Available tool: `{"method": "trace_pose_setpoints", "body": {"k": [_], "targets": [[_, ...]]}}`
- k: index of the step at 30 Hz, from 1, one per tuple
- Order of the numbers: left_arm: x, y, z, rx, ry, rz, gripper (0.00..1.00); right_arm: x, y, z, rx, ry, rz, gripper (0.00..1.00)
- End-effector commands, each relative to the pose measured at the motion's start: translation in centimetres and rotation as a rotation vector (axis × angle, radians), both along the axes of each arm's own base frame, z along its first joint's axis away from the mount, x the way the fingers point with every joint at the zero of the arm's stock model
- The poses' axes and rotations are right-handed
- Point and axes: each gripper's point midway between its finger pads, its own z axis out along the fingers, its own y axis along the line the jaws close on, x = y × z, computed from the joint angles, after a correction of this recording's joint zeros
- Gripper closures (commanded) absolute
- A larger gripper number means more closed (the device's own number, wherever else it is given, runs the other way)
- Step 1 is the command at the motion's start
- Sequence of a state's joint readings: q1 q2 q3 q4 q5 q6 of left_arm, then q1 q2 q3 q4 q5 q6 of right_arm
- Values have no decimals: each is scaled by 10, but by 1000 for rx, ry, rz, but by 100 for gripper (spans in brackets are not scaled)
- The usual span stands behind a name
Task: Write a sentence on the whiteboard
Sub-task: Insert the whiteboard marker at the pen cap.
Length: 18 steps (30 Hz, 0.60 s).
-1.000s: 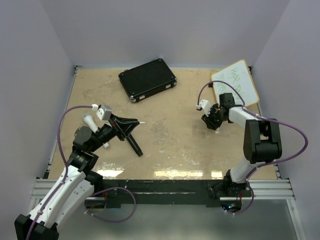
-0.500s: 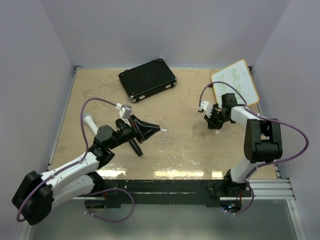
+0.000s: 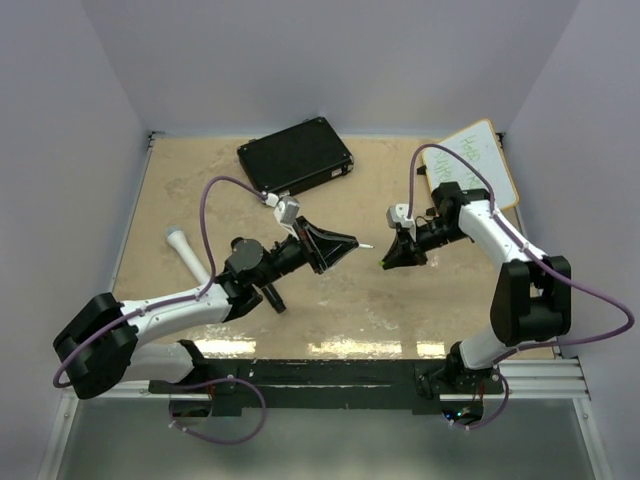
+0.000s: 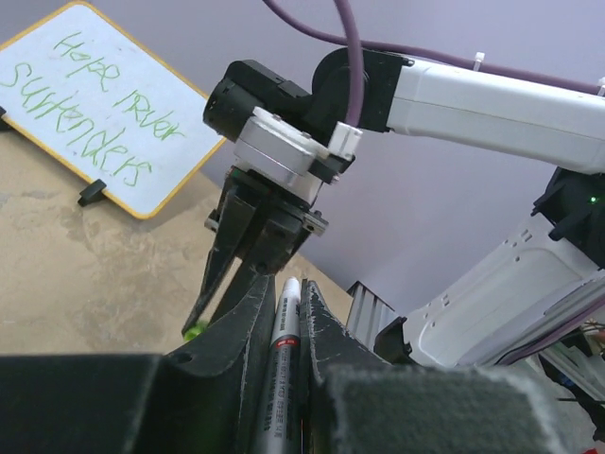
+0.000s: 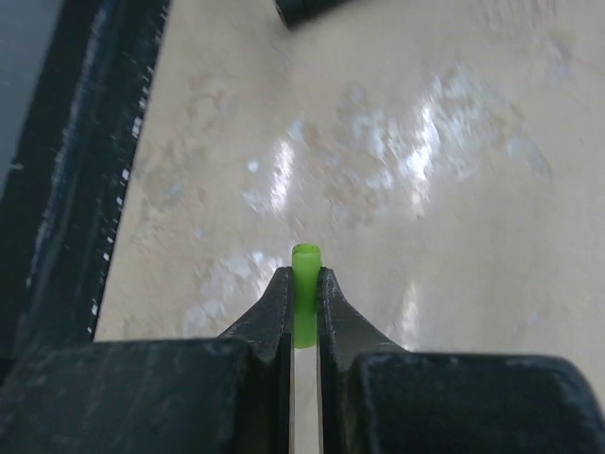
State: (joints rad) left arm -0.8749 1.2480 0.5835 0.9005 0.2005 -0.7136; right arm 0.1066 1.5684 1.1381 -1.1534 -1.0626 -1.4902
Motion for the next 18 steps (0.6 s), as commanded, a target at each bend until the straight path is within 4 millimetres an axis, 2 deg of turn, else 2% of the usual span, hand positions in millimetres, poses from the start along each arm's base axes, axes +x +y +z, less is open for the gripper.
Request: {"method": "trace_pose_setpoints", "body": {"k": [1, 6, 12, 18], "targets": [[2, -4, 23, -28, -87, 40, 100, -26, 37, 54, 187, -25, 93, 100], [1, -5, 16, 39, -100, 58, 100, -31, 40, 70, 219, -40, 88, 100], [3, -11, -3, 161, -118, 59, 100, -36, 39, 70, 217, -54, 95, 100], [6, -13, -9, 214, -130, 59, 100, -36, 38, 66, 211, -47, 95, 100]]}}
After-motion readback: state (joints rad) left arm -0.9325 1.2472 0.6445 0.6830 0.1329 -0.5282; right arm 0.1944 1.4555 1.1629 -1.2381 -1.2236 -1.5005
